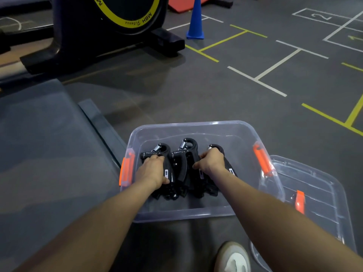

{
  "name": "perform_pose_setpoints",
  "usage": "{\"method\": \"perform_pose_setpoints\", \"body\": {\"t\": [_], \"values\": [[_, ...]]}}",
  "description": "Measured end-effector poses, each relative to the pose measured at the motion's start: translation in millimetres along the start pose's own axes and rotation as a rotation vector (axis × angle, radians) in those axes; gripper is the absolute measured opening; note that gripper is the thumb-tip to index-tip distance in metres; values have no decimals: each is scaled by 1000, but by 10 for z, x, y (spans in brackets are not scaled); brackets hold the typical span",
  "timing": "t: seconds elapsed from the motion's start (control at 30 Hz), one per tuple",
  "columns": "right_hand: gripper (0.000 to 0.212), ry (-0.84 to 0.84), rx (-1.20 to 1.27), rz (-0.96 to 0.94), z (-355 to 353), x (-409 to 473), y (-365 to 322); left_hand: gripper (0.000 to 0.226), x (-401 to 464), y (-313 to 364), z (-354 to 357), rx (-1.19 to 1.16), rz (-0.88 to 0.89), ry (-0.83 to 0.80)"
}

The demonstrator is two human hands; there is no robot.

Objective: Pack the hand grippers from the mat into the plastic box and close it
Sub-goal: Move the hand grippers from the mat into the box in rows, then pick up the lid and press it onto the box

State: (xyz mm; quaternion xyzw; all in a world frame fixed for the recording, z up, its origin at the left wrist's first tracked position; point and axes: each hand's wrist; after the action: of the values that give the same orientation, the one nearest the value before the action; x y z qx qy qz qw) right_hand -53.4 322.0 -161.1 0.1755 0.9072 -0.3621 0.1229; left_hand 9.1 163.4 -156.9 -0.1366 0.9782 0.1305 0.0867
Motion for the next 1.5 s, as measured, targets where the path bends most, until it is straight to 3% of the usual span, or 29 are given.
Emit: {"method": "perform_pose_setpoints", "body": {"t": [0.3, 0.5, 0.83, 1.03, 1.2, 1.5], "values": [[32, 4, 41, 38, 49, 17, 55, 78, 7, 28, -22, -1, 22, -16], [50, -13, 95, -78, -119, -3, 62, 71, 7, 234, -155, -79, 75, 19], [45, 99, -6, -204, -1871, -362, 84, 57, -352, 1402, -887, -191, 345, 90], [45, 178, -53, -177, -2955, -640, 441, 53, -815, 2330, -1060, -259, 523, 104], [45, 228, -4, -87, -3271, -505, 1139, 52, -1028, 2939, -722, -233, 602, 53], [45, 236, 65, 221, -3001, 21, 2769, 53, -1051, 3555, 714, -73, 637, -233]]}}
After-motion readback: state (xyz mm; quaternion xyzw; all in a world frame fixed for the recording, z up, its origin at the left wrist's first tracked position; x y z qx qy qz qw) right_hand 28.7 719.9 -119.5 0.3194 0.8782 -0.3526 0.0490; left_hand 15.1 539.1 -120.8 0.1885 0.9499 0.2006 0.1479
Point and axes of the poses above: each hand's wrist, its own x-axis towards the middle knuckle, its own z-axis out of the palm, y = z × x, and after that the axes turned 12 degrees about y, right-handed
